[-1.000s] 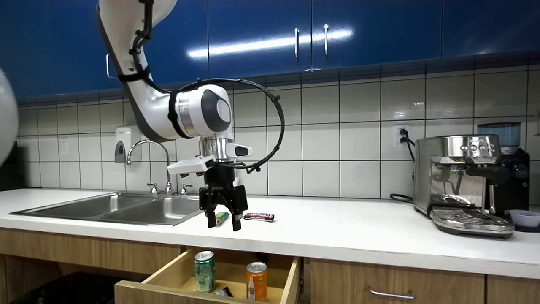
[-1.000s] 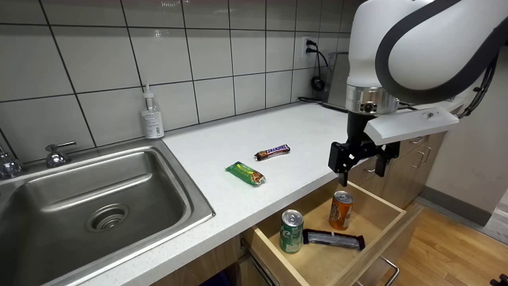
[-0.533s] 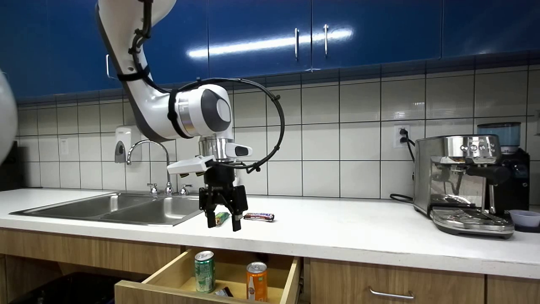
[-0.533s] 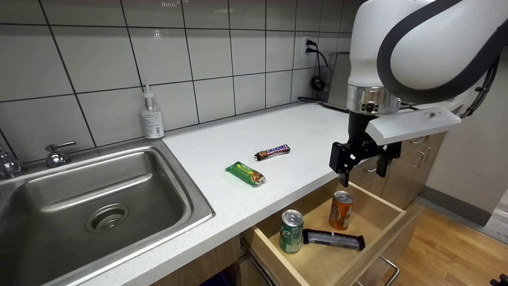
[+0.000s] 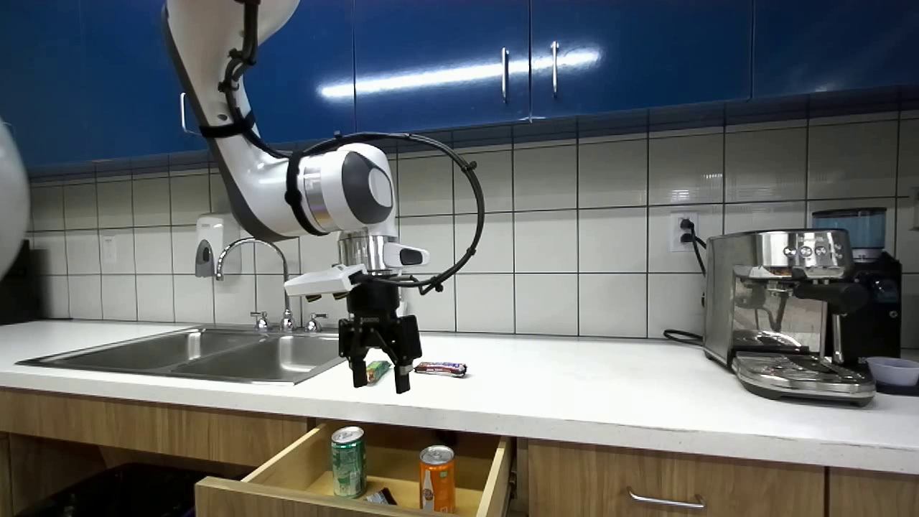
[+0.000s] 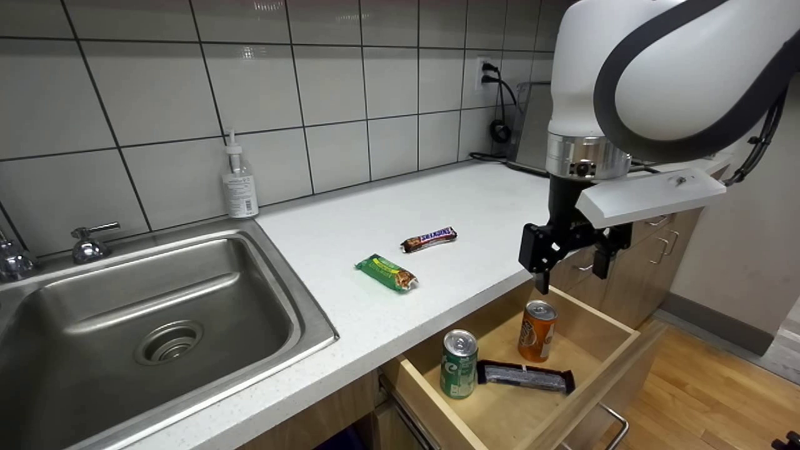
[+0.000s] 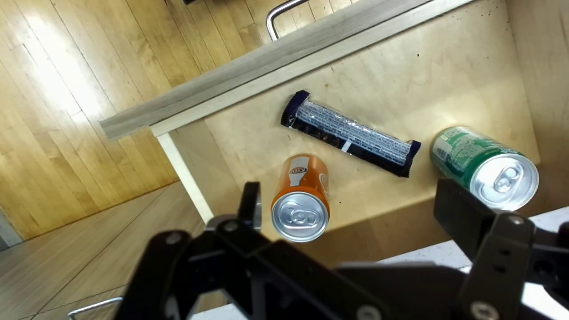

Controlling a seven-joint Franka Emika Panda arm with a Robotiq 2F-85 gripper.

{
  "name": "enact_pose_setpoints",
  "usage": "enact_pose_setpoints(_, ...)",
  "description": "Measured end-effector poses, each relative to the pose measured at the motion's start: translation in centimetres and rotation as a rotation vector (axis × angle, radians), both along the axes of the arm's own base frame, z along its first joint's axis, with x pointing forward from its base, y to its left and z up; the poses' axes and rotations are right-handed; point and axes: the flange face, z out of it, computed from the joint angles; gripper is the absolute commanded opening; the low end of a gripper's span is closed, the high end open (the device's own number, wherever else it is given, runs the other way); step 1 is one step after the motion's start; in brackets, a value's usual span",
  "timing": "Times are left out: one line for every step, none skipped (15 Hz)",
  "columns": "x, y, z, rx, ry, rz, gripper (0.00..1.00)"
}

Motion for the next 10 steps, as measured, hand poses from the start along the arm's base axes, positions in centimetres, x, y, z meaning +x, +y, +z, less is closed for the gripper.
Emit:
enact_pose_setpoints(0.0,0.0,0.0,0.0,0.0,0.0,1.0)
enact_pose_setpoints(0.0,0.0,0.0,0.0,0.0,0.0,1.0)
enact_pose_setpoints(0.0,0.1,0.0,0.0,0.0,0.002,1.0)
enact_pose_setpoints(-0.1,0.4,-0.1,0.001,0.002,0.01,1.0)
enact_pose_setpoints(-0.3,0.8,-0.3,0.001,0.007,0.023,1.0)
enact_pose_setpoints(-0.5,1.3,-0.5,0.003,0.011,0.039,1.0)
enact_pose_setpoints(-0.9,1.7,-0.6,0.004,0.016,0.059,1.0)
enact_pose_setpoints(-1.4,2.1,-0.7,0.006,0.019,0.079,1.0)
enact_pose_setpoints(-2.0,2.3,-0.8,0.008,0.022,0.099,1.0)
enact_pose_setpoints(-2.6,2.5,-0.8,0.011,0.023,0.118,1.0)
